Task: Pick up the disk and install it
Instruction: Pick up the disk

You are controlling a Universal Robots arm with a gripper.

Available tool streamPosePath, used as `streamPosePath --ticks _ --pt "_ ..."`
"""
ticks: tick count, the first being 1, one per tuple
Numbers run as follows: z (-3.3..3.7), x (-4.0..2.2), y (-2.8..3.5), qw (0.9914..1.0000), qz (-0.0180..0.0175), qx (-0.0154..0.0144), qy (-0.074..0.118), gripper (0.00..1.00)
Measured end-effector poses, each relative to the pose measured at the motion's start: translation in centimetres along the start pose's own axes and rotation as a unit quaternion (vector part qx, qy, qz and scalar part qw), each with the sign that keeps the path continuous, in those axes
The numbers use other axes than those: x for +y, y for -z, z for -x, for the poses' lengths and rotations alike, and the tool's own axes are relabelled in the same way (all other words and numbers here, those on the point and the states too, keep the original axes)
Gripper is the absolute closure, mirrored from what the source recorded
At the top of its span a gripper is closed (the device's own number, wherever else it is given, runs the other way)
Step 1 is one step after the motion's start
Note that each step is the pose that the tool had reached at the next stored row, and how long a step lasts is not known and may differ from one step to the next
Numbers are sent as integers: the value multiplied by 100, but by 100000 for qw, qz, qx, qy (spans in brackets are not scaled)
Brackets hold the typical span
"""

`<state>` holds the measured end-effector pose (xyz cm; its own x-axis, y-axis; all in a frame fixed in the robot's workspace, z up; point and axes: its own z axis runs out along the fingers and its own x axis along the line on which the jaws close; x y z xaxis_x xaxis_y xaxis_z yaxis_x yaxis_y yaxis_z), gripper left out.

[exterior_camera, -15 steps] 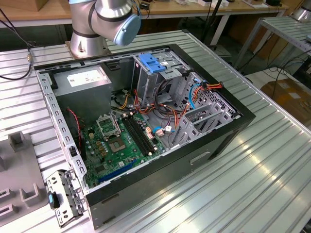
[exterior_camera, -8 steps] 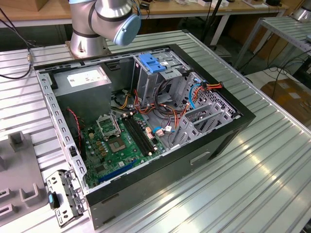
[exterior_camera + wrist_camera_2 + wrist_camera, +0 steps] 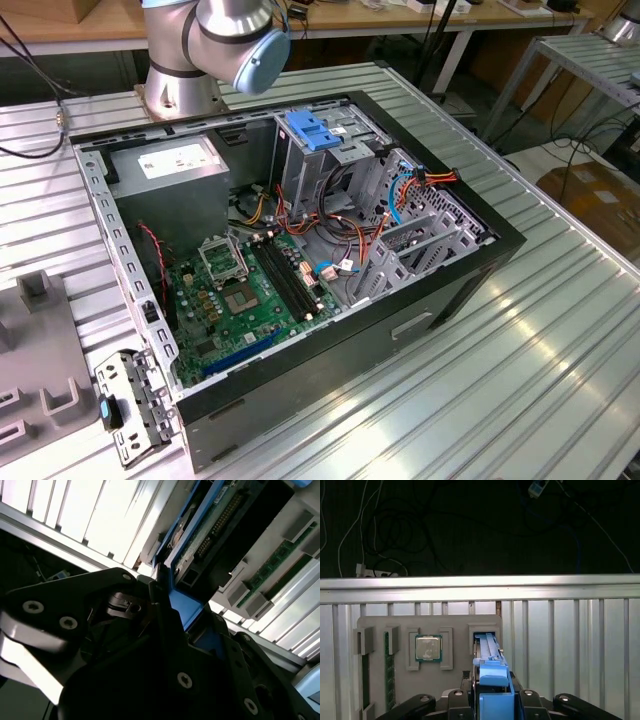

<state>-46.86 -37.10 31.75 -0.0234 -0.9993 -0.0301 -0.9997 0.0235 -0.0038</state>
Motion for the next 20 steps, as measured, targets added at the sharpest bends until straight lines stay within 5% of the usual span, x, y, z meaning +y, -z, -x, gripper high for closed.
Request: streamPosePath --ticks 16,20 --pt "8 -1 271 100000 3 18 4 63" --pt "9 -1 305 99999 -11 516 6 63"
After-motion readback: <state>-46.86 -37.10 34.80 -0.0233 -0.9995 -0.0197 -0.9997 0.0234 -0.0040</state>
